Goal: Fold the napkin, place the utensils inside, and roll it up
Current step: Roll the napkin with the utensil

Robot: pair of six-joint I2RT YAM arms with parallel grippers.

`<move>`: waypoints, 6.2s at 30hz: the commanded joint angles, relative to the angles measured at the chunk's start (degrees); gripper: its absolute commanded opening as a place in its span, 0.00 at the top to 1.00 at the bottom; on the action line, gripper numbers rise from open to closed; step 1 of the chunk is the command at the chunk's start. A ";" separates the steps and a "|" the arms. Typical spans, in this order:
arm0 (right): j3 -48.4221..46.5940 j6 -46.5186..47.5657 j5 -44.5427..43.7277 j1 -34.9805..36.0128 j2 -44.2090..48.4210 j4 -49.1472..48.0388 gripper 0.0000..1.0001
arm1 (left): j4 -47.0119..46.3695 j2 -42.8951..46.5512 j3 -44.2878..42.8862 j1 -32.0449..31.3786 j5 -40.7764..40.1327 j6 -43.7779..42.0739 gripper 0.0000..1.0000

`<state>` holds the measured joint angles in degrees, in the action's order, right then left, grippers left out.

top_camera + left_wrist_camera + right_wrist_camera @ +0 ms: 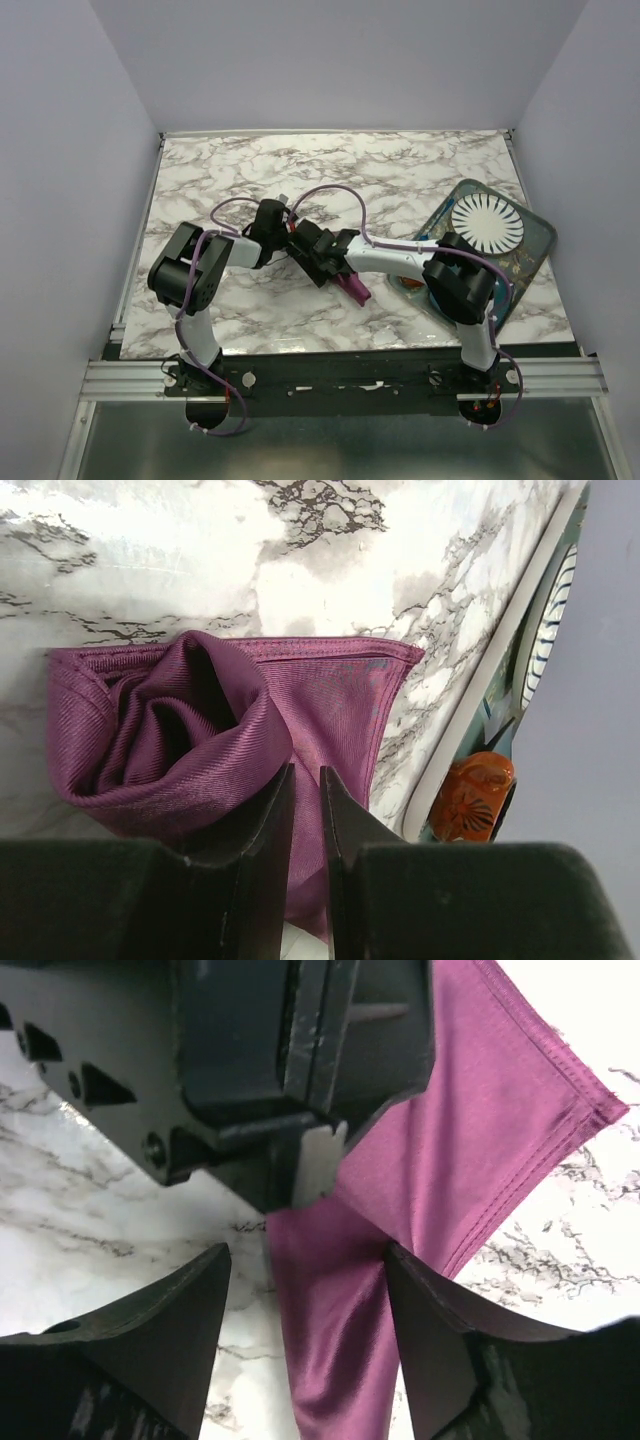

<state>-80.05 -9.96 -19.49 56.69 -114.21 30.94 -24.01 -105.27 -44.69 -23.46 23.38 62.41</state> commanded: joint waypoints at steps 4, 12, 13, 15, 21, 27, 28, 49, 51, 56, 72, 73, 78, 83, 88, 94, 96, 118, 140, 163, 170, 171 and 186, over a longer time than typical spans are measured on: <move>2.53 1.61 -5.92 -0.17 -1.80 -4.92 0.47 | 7.92 -0.29 -1.54 0.61 0.45 -3.25 0.71; 4.90 1.34 16.16 -6.84 -0.49 -6.42 0.60 | 17.21 6.21 -5.49 2.28 -1.49 -9.93 0.62; 4.90 1.60 19.10 -7.72 -0.14 -6.42 0.61 | 18.37 8.31 -6.98 2.63 -1.84 -10.64 0.61; 4.64 0.46 29.96 -10.09 0.13 -5.72 0.63 | 21.19 10.34 -8.22 3.95 -2.72 -12.13 0.60; 1.13 -1.56 57.56 -18.62 -3.19 -1.50 0.63 | 23.92 14.22 -11.21 5.10 -2.91 -12.94 0.60; -3.71 -1.03 72.29 -24.42 -10.14 2.28 0.64 | 16.46 9.83 -9.19 3.34 0.97 -9.24 0.62; -3.80 -1.20 73.18 -24.95 -11.20 2.11 0.65 | 15.76 8.08 -9.19 2.55 1.23 -8.80 0.62; -0.28 2.39 30.06 -16.88 5.03 5.45 0.26 | 10.38 1.12 -3.04 2.19 -2.54 -9.06 0.64; 0.51 3.80 24.35 -13.28 6.02 4.22 0.23 | 10.91 1.12 -3.30 2.19 -2.72 -9.24 0.64; 0.07 5.47 8.87 -7.74 3.39 2.64 0.21 | 11.27 0.16 -4.00 2.37 -1.76 -8.71 0.64; 0.33 4.25 16.74 -8.34 -1.45 -1.14 0.63 | 19.51 5.42 -8.39 2.98 -3.51 -12.40 0.61; 0.42 3.98 22.16 -9.13 -1.54 -1.23 0.66 | 20.57 7.34 -9.62 3.07 -4.03 -13.01 0.60; 0.69 2.23 41.95 -15.72 -3.29 -2.90 0.70 | 27.25 11.93 -13.41 3.42 -7.38 -15.74 0.60; -0.72 1.17 62.09 -21.86 -7.77 -3.86 0.69 | 26.21 11.76 -13.59 3.51 -5.80 -14.78 0.60; -1.07 -1.03 72.38 -25.13 -12.16 -5.71 0.67 | 20.24 7.81 -11.57 3.34 -2.03 -11.44 0.60; -1.25 -1.47 73.81 -25.75 -13.14 -5.71 0.64 | 14.61 3.07 -10.78 2.90 -0.35 -9.06 0.61; -0.90 -1.30 72.23 -25.75 -12.27 -5.63 0.62 | 13.91 2.53 -10.07 2.81 -1.22 -8.89 0.61; 0.35 3.63 2.98 -4.13 4.45 0.17 0.27 | 12.32 0.86 -5.41 3.07 -1.40 -8.27 0.62; 2.00 1.25 21.87 -8.59 -1.89 -5.01 0.60 | 23.83 9.63 -11.12 4.57 -4.38 -13.89 0.62; -1.16 -3.84 72.84 -26.54 -11.03 -4.83 0.63 | 16.19 2.63 -13.41 1.40 0.44 -9.16 0.62; -1.16 -3.58 68.28 -26.89 -8.22 -2.91 0.59 | 11.62 -0.19 -6.74 1.14 -1.66 -8.00 0.62; -0.90 -3.41 67.48 -26.89 -7.70 -2.47 0.57 | 11.62 -0.19 -6.38 1.23 -2.28 -8.27 0.62; 3.06 0.11 9.57 -6.60 8.49 0.97 0.22 | 9.60 -3.44 -4.80 1.40 -1.93 -7.31 0.63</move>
<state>-78.43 -11.22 15.20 42.96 -105.43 31.00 -15.75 -106.15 -50.92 -22.15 22.52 54.96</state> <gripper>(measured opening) 0.769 0.369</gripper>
